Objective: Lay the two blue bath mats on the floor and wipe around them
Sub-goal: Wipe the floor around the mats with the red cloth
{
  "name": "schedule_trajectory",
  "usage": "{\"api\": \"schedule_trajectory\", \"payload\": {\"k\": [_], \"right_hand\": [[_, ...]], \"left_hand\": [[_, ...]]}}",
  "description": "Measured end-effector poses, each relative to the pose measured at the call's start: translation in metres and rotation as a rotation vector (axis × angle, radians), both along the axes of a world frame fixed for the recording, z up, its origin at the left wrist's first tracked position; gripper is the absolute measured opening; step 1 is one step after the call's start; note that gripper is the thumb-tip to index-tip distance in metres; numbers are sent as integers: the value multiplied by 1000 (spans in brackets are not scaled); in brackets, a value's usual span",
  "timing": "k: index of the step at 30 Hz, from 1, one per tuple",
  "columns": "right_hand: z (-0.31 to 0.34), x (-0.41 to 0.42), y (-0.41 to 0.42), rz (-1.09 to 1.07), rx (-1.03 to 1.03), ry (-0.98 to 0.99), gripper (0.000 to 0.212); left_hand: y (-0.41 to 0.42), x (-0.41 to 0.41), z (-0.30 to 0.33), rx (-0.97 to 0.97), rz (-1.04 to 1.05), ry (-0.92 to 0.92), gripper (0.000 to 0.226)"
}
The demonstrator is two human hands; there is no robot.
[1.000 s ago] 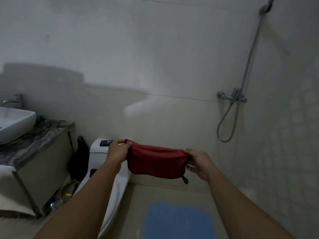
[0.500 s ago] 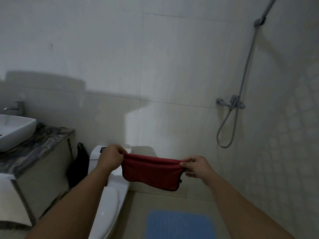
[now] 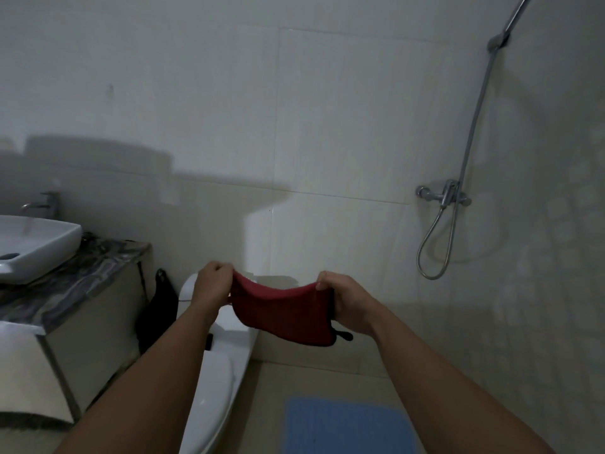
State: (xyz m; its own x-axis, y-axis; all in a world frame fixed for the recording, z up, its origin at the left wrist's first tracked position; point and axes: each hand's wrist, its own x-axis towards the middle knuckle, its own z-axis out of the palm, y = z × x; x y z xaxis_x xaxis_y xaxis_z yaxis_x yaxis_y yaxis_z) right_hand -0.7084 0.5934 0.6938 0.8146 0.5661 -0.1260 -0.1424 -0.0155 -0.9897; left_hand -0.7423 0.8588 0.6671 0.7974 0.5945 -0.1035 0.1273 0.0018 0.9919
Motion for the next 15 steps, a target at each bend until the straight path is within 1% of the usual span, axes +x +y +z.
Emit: {"api": "schedule_trajectory", "payload": {"k": [3,5,8,9,11,15], "right_hand": [[9,-4,12,86,-14,-5,21],[11,-5,18,68,-13,-46,18],[9,-3,24,-14,-1,-160,7],[8,-2,23,-42,2,-192,5],[7,-1,22,-88,1,-239,9],[7,2,19,-182,-34,-345,13]], "left_hand": [[-10,-2,11,-92,-112,-83,16],[-18,-1,17,-103,-213,-101,26],[-30,-1,27,-71,-342,-90,42],[-32,-1,29,-61,-390,-86,43],[-39,-2,34,-29,-468,-82,39],[-50,0,39,111,-578,-61,28]]}}
